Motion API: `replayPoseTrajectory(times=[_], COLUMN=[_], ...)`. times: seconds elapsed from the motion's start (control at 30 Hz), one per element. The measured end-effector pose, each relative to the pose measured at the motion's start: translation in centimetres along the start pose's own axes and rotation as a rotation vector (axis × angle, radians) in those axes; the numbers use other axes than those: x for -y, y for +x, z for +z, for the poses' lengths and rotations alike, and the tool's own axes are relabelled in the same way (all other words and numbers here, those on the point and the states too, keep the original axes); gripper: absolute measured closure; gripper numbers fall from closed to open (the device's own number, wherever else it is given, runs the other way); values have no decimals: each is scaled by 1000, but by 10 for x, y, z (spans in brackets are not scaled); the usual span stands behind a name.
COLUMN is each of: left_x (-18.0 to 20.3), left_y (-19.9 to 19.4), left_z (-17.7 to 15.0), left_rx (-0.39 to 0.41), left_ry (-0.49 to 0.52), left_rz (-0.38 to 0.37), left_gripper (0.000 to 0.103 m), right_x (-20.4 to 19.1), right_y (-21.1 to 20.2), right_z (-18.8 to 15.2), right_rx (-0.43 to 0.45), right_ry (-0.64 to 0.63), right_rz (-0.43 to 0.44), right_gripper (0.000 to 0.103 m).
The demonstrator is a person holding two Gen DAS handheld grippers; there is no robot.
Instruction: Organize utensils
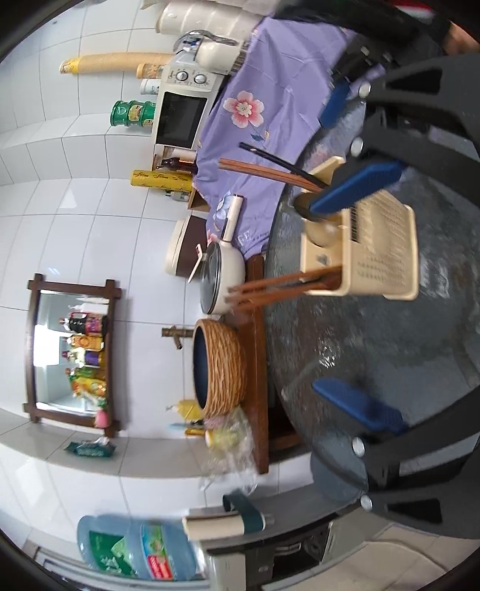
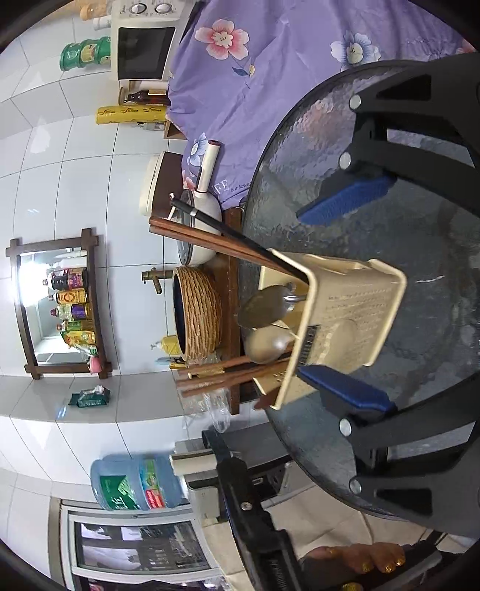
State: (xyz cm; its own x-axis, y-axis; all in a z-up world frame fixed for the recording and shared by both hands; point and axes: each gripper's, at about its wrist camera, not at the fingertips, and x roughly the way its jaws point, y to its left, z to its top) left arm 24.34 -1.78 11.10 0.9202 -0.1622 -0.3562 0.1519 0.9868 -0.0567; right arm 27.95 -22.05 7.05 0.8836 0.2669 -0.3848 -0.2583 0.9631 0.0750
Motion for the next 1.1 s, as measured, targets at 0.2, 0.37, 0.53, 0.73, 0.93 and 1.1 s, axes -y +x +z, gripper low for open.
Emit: replayPoseTrajectory(times=[0.2,0.37,0.53,0.73,0.93,1.1], left_x=[-12,-13,2,13,21,22], left_y=[-31,-51,-83,-125,-148,-159], left_z=[-60,-109,-132,-138,-142,-150], left_rx=[13,-86,-85,-5,26,17], left_ry=[-33,-60,16,19,3,-23], left_rz=[80,109,118,119,114,109], left_gripper=[7,6,6,6,6,6], right_x=[-11,-18,-25,-25,-32,-37], right_y=[-46,-81,-123,-174,-201,-213], right_z=[-47,-97,-123,-129,-132,-137], right_rx=[17,13,63,131,136,131], right_ry=[-43,-24,8,40,10,5], right_rz=[9,-15,-31,-21,3,8], right_gripper=[6,6,6,6,6,6])
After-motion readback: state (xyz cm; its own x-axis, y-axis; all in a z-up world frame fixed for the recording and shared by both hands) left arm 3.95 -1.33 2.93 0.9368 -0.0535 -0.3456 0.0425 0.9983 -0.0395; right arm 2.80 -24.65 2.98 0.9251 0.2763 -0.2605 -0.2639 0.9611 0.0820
